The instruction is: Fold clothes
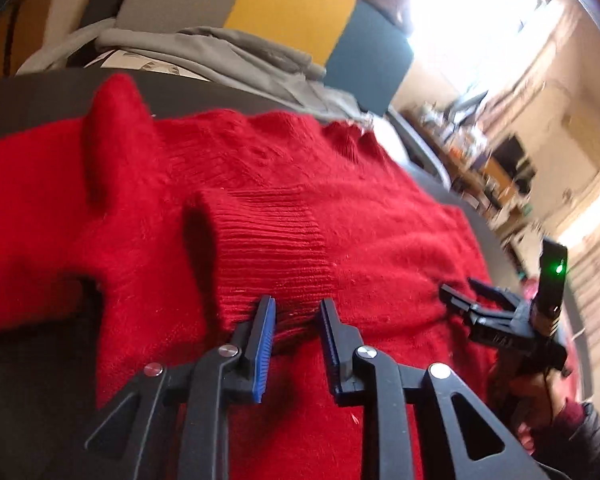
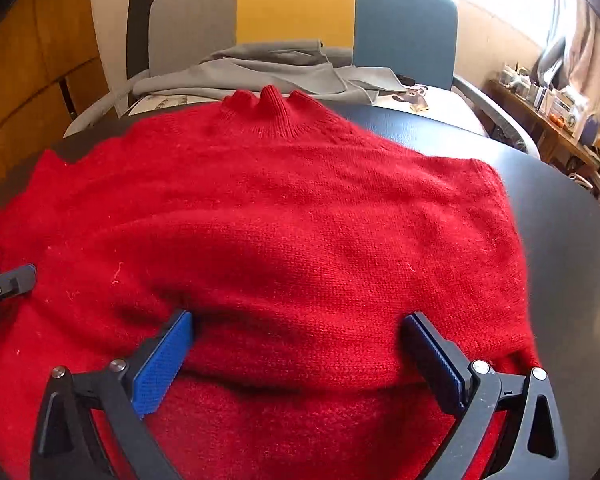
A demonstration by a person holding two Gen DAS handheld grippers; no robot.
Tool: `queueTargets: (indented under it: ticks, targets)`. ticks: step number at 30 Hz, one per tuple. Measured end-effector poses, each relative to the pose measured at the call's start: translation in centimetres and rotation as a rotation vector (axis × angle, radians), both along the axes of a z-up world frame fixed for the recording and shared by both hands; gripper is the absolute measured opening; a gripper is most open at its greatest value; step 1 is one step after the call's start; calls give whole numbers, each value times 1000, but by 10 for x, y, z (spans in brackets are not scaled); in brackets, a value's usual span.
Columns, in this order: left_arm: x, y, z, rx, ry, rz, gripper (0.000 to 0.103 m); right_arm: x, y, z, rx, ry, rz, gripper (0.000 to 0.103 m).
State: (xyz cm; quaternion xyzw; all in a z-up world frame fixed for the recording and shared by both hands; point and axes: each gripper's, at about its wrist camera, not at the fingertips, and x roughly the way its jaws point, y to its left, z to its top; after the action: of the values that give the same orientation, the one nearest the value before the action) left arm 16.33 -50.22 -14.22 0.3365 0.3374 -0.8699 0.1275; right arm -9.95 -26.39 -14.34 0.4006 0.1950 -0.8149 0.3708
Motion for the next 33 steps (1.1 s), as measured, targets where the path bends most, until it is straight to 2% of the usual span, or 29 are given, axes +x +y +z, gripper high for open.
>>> queueTargets:
  ticks: [2, 6, 10, 12, 13, 15, 17, 19, 21, 23, 25, 29, 33]
  targets:
    - [6, -2, 0, 53, 21, 41, 22, -1, 0, 0, -9, -6, -1, 103]
    - [44, -6, 7, 154, 107, 177, 41, -2, 0, -1, -21, -2, -3, 103]
    - [114, -25, 13, 203, 168, 360, 44, -2, 2, -2, -29, -2, -5, 103]
    - [159, -39, 16, 181, 156, 500, 44, -2, 2, -1, -32, -1, -5, 103]
    - [175, -43, 19, 147, 130, 561, 44, -2, 2, -1, -34, -1, -5, 103]
    - [205, -48, 28, 12, 26, 679, 44, -1, 3, -1, -35, 0, -6, 103]
    - [212, -48, 40, -159, -98, 696, 44, 0, 3, -1, -36, 1, -6, 103]
    - [203, -44, 51, -369, -239, 661, 44, 0, 4, -1, -39, -1, -6, 103]
    - [186, -43, 57, -542, -350, 627, 44, 0, 5, 0, -41, -2, -7, 103]
    - [170, -46, 56, -677, -452, 603, 45, 1, 5, 0, -44, -3, -7, 103]
    - [150, -57, 47, -801, -597, 565, 45, 1, 5, -1, -49, -5, -6, 103]
    - [127, -87, 22, -855, -815, 486, 45, -2, 8, -1, -65, -18, -4, 103]
    - [111, -106, -2, -879, -934, 425, 50, -3, 9, -1, -73, -24, -1, 103]
